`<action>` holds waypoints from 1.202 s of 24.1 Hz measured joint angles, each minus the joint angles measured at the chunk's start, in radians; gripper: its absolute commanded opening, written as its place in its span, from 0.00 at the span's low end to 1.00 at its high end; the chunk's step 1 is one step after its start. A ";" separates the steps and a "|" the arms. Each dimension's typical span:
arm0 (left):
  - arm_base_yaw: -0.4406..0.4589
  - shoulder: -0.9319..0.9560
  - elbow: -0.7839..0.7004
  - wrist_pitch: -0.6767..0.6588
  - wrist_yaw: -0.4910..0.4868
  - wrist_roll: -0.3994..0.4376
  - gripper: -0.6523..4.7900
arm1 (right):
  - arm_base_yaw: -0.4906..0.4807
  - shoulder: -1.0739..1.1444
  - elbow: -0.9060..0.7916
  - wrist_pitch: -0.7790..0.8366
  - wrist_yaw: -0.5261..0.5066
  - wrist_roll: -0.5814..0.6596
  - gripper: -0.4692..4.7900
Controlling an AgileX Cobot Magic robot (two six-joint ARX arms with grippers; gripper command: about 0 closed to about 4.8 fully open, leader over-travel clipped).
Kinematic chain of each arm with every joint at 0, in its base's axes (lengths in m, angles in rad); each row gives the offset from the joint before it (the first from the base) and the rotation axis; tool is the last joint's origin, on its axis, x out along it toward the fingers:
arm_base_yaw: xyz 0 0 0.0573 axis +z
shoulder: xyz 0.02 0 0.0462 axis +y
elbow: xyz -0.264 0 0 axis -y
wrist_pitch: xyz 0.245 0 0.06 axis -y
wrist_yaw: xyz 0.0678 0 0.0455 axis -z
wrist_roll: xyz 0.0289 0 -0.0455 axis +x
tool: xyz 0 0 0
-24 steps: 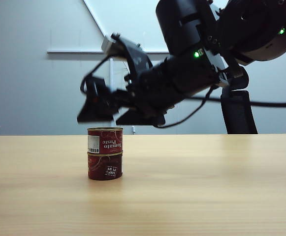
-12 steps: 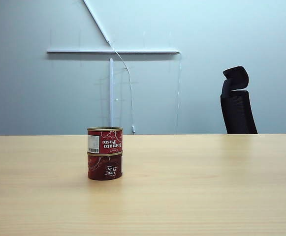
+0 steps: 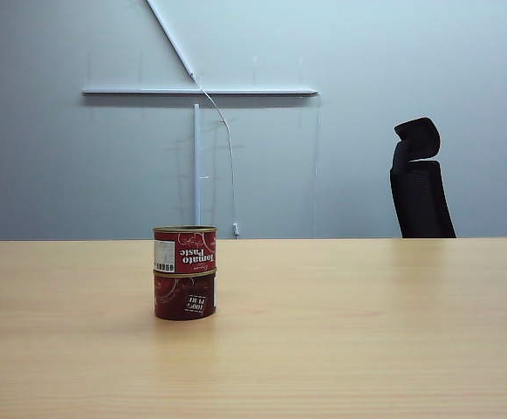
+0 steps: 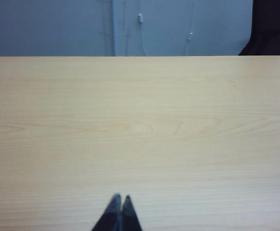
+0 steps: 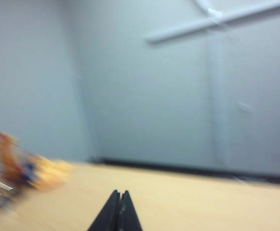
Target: Stack a can of tomatoes on the right onto the can of tomatoes on the left.
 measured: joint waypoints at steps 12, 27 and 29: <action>0.000 0.000 0.000 0.000 0.000 0.000 0.11 | -0.072 -0.117 -0.004 -0.298 0.069 -0.060 0.07; 0.000 0.000 0.000 0.000 0.000 0.000 0.11 | -0.072 -0.117 -0.004 -0.304 0.068 -0.061 0.07; 0.000 0.000 0.000 0.000 0.000 0.000 0.11 | -0.072 -0.117 -0.004 -0.304 0.084 -0.080 0.07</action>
